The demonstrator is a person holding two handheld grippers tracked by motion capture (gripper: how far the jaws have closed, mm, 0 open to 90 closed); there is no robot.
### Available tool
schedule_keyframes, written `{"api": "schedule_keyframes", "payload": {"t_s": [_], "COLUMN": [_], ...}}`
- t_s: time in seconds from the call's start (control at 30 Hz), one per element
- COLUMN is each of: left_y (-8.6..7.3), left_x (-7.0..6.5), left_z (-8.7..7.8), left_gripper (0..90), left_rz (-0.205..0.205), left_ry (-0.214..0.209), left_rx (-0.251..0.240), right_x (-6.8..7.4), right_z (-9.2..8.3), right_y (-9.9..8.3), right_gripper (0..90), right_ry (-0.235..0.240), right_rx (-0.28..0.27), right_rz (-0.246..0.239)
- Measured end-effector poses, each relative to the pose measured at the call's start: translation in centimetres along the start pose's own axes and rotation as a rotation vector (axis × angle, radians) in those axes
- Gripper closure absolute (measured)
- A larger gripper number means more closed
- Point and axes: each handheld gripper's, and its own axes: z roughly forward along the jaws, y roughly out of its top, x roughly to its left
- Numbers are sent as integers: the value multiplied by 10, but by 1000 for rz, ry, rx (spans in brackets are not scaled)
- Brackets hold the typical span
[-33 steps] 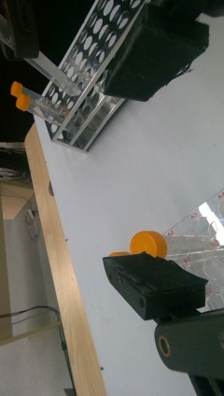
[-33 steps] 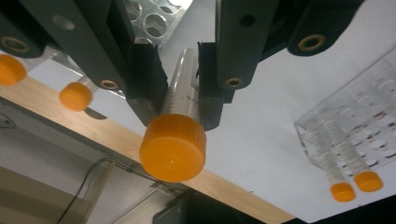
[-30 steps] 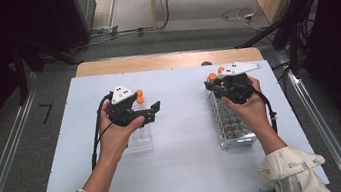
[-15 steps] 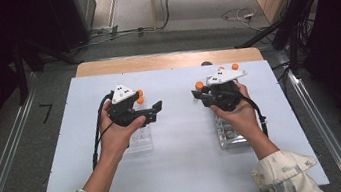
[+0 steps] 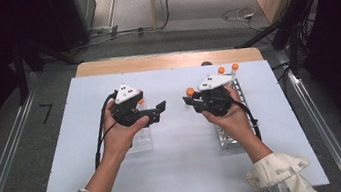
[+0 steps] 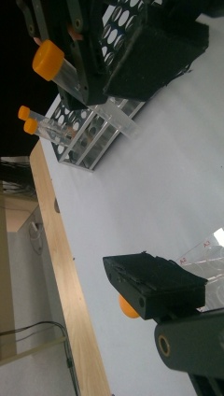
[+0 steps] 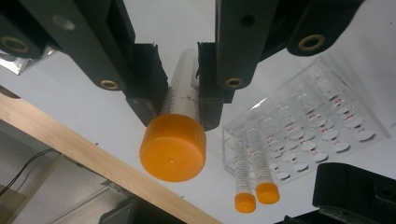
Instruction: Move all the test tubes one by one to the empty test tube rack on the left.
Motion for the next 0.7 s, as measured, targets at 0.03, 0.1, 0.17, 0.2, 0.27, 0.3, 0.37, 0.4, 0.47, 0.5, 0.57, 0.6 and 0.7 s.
{"api": "schedule_keyframes", "payload": {"t_s": [0.03,0.1,0.17,0.2,0.27,0.3,0.37,0.4,0.47,0.5,0.57,0.6,0.7], "left_y": [0,0,1,1,2,2,3,4,5,5,6,6,6], "left_x": [-1,-2,-3,-4,-5,-7,-9,-9,-11,-12,-13,-13,-14], "left_z": [0,0,1,1,2,3,3,3,4,4,4,4,4], "left_gripper": [168,169,169,170,171,172,172,172,173,173,175,176,176], "left_rz": [-2,-3,1,-1,-2,-7,-1,4,0,0,2,1,1], "left_ry": [-1,-4,-9,-12,-21,-27,-34,-36,-42,-43,-44,-48,-51], "left_rx": [0,-2,-4,-3,-4,-6,-7,-5,-10,-13,-12,-13,-13], "right_x": [1,3,6,7,8,9,11,13,15,16,18,19,21], "right_z": [1,3,4,4,6,7,9,10,12,13,14,15,16], "right_y": [0,0,1,1,1,1,1,1,0,0,0,1,1], "right_gripper": [713,712,712,712,713,713,713,713,713,713,713,713,713], "right_ry": [4,8,15,20,26,28,34,38,43,44,49,51,57], "right_rx": [3,3,5,6,6,8,8,15,15,17,21,22,24], "right_rz": [2,-5,-1,-3,-11,-13,-16,-12,-18,-18,-23,-20,-23]}}
